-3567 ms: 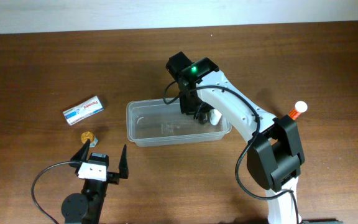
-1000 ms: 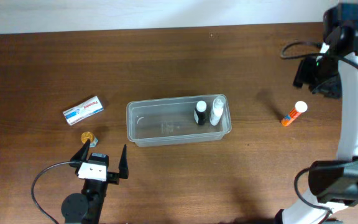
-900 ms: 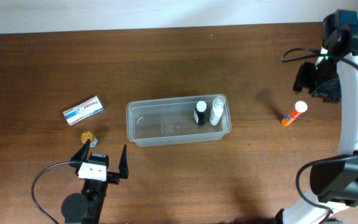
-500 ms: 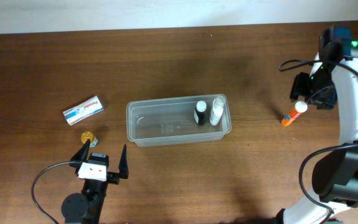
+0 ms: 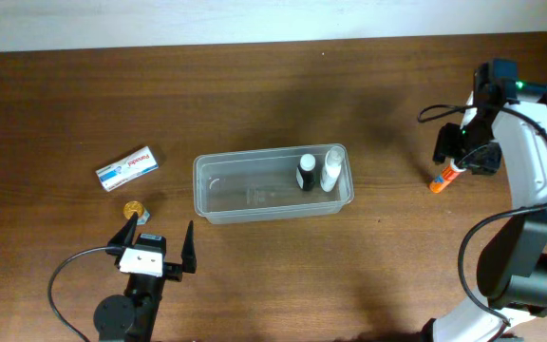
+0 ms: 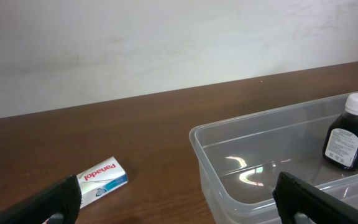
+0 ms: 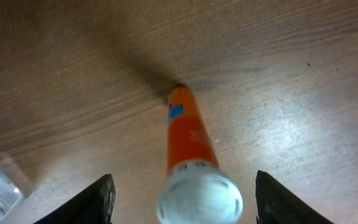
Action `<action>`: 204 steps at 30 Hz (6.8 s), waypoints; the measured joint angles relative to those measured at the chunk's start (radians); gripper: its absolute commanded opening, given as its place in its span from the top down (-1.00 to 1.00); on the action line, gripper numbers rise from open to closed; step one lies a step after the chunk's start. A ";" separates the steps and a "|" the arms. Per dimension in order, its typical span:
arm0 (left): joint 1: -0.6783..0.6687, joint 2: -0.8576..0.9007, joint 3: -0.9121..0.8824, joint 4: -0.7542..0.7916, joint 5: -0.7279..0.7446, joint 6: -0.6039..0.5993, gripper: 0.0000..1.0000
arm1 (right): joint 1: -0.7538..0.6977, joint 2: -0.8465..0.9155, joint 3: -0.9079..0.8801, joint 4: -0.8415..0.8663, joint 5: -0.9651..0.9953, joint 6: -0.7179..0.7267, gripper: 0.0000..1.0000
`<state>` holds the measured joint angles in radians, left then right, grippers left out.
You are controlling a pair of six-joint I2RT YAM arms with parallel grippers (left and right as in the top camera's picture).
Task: Pack container
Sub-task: 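Move the right gripper to the orange tube and grasp it, then carry the orange tube into the container and release it, then withdraw the right gripper to the upper right, then move the left gripper over the white Panadol box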
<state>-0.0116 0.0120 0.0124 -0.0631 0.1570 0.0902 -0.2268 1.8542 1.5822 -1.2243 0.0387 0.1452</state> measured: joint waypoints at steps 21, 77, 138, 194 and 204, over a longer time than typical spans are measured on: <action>0.000 0.000 0.000 0.000 0.000 0.000 -0.99 | -0.032 0.000 -0.046 0.033 -0.004 -0.014 0.62; 0.000 0.000 0.000 0.000 0.000 0.000 -0.99 | 0.734 -0.138 0.373 -0.284 -0.226 -0.001 0.67; 0.000 0.000 0.000 0.000 0.000 0.000 -0.99 | 0.721 -0.114 -0.214 0.169 0.033 0.162 0.17; 0.002 0.008 0.050 0.021 0.055 0.000 -0.99 | -0.164 -0.112 0.402 -0.332 0.158 0.198 -0.97; 0.169 0.494 0.634 -0.407 0.142 0.004 -0.99 | -0.169 -0.112 0.402 -0.333 0.154 0.198 -0.97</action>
<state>0.1574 0.5056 0.6464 -0.4702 0.2989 0.0940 -0.3962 1.7420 1.9846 -1.5570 0.1932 0.3435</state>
